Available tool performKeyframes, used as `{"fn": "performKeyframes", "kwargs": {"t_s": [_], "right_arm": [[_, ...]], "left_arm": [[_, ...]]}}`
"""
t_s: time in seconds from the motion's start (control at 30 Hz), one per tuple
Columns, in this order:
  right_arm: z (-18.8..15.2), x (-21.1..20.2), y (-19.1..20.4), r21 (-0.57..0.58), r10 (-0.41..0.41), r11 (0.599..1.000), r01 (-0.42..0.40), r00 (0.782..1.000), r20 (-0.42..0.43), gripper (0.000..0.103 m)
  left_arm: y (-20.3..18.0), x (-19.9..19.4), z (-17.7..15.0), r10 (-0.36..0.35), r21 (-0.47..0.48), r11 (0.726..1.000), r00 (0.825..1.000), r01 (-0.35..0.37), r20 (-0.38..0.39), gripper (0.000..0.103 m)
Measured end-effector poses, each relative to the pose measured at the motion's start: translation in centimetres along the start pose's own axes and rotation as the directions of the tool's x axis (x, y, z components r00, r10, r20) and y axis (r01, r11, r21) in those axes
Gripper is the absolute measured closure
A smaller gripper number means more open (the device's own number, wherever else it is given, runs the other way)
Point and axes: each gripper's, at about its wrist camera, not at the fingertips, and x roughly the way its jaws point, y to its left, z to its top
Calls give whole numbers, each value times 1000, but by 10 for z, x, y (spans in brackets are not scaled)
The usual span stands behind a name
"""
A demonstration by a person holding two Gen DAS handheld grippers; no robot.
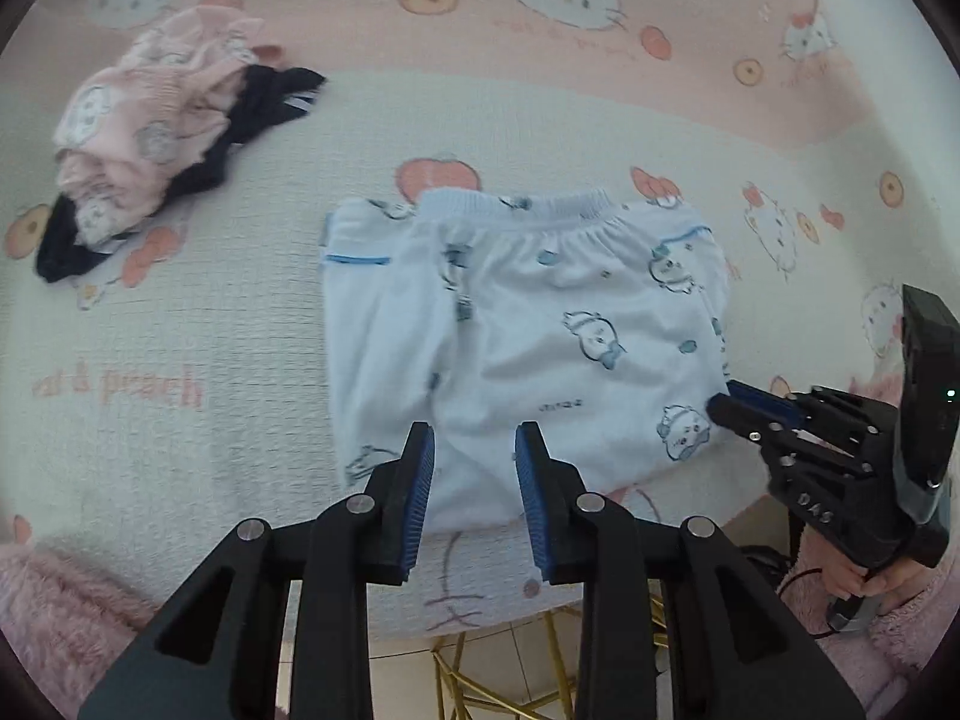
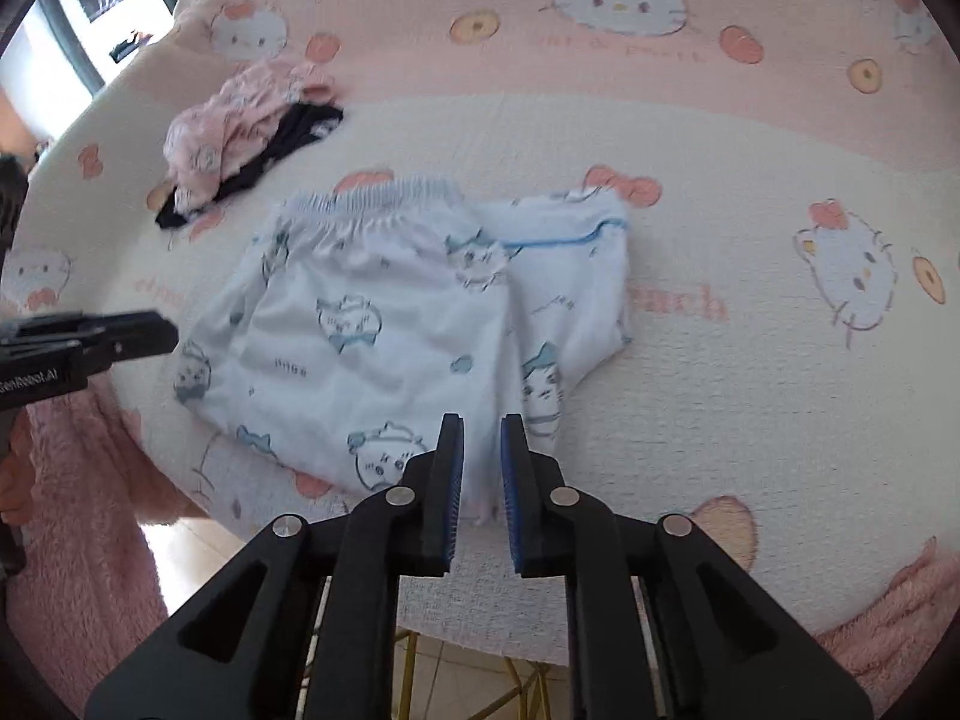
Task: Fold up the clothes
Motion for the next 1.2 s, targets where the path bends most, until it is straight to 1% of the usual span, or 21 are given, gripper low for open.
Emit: {"fn": "performKeyframes", "kwargs": {"t_s": [0.03,0.07,0.1,0.13,0.17,0.27,0.3,0.37,0.43,0.5,0.57,0.63,0.7,0.73,0.77,0.87,0.9,0.97,1.03,1.13,1.2], "right_arm": [[-3,9,1,-13,-30,999,29,999,-36,91],[-5,13,-3,-6,-36,999,36,998,-46,91],[-6,11,-10,21,-25,999,26,998,-51,87],[-6,7,-19,62,-14,998,17,998,-59,78],[-8,2,-30,108,-8,994,14,998,-58,75],[-12,-17,-61,230,-29,972,38,999,-42,75],[-13,-20,-68,254,-16,967,25,999,-41,74],[-11,-22,-75,285,60,957,-47,998,-36,72],[-11,-19,-70,254,114,962,-99,993,-43,71],[-12,-15,-59,187,135,975,-123,989,-57,71],[-10,-11,-43,109,104,990,-95,991,-81,71],[-12,-12,-32,44,126,991,-123,988,-84,71],[-17,-5,-29,13,66,998,-65,992,-103,73],[-19,0,-32,26,52,998,-50,992,-119,73],[-19,-1,-39,57,61,997,-54,991,-120,73],[-16,-18,-61,127,29,992,-22,998,-56,71],[-15,-20,-64,136,31,990,-25,999,-43,69],[-14,-15,-61,120,46,992,-39,997,-59,69],[-15,-9,-49,74,59,996,-53,995,-82,69],[-18,-10,-36,19,85,996,-84,992,-90,69],[-19,-7,-35,29,75,997,-73,993,-93,69]], "left_arm": [[4,2,-2,12,-23,1000,1000,-12,-16,73],[8,5,-4,24,-45,999,999,-25,-32,73],[11,7,-6,35,-67,997,998,-38,-48,73],[15,10,-8,46,-90,995,997,-52,-65,73],[13,8,-8,39,-90,995,997,-44,-63,73],[-4,-4,-5,-21,-49,999,1000,20,-20,73],[-10,-8,-4,-41,-35,999,999,41,-6,73],[-22,-16,-2,-82,-6,997,996,82,21,73],[-49,-9,-1,-120,58,991,993,119,7,73],[-80,12,5,-113,132,985,993,115,-25,73],[-87,18,6,-108,136,984,994,111,-33,73],[-89,21,5,-106,122,987,994,109,-36,73],[-90,23,5,-103,108,988,994,107,-39,73],[-90,25,5,-102,101,989,994,106,-40,73],[-91,26,5,-101,94,990,994,104,-41,73],[-93,30,4,-97,73,992,994,101,-45,73],[-93,31,4,-96,66,993,994,99,-47,73],[-95,34,3,-94,52,994,994,97,-50,73],[-97,34,3,-92,55,994,994,95,-51,73],[-100,35,1,-89,65,994,995,93,-52,73],[-102,36,0,-87,72,993,995,91,-53,73]]}}
